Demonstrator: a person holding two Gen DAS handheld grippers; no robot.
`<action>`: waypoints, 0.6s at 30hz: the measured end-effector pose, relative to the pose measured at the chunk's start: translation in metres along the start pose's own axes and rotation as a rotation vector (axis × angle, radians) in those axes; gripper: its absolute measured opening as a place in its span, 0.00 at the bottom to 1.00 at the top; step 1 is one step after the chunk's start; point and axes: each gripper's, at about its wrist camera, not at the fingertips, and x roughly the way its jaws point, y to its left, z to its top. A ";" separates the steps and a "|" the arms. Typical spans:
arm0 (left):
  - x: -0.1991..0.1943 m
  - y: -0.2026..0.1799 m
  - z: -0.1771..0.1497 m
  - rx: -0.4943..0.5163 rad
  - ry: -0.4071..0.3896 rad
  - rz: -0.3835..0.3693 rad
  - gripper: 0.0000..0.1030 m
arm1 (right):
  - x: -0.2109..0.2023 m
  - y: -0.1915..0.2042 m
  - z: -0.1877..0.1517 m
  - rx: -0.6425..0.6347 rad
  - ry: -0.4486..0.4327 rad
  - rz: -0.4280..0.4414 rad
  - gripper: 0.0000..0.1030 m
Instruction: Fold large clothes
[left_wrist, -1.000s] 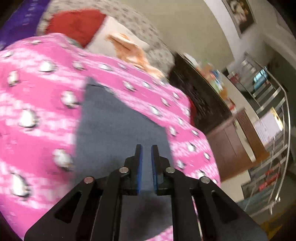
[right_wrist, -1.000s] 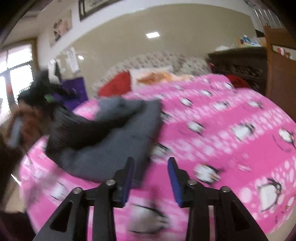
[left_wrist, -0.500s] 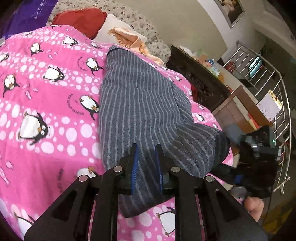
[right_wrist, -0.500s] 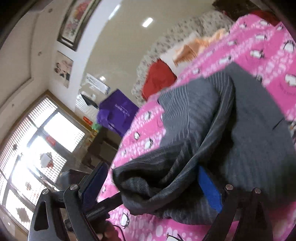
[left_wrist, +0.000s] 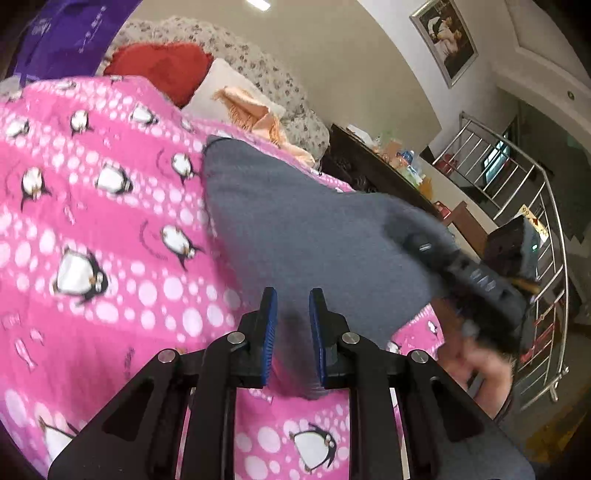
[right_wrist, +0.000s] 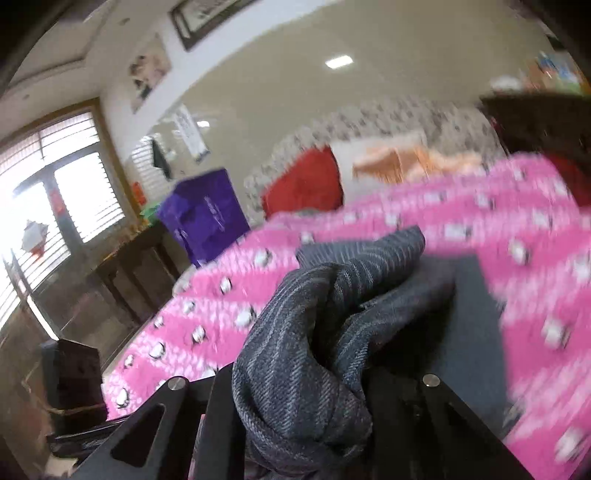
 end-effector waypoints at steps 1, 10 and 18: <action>0.001 -0.003 0.003 0.008 0.000 0.003 0.15 | -0.008 -0.008 0.007 -0.007 0.006 0.001 0.17; 0.078 -0.069 -0.007 0.265 0.190 -0.021 0.16 | 0.010 -0.153 -0.094 0.426 0.177 0.118 0.16; 0.098 -0.052 -0.030 0.398 0.311 0.081 0.21 | -0.007 -0.150 -0.098 0.455 0.158 0.150 0.26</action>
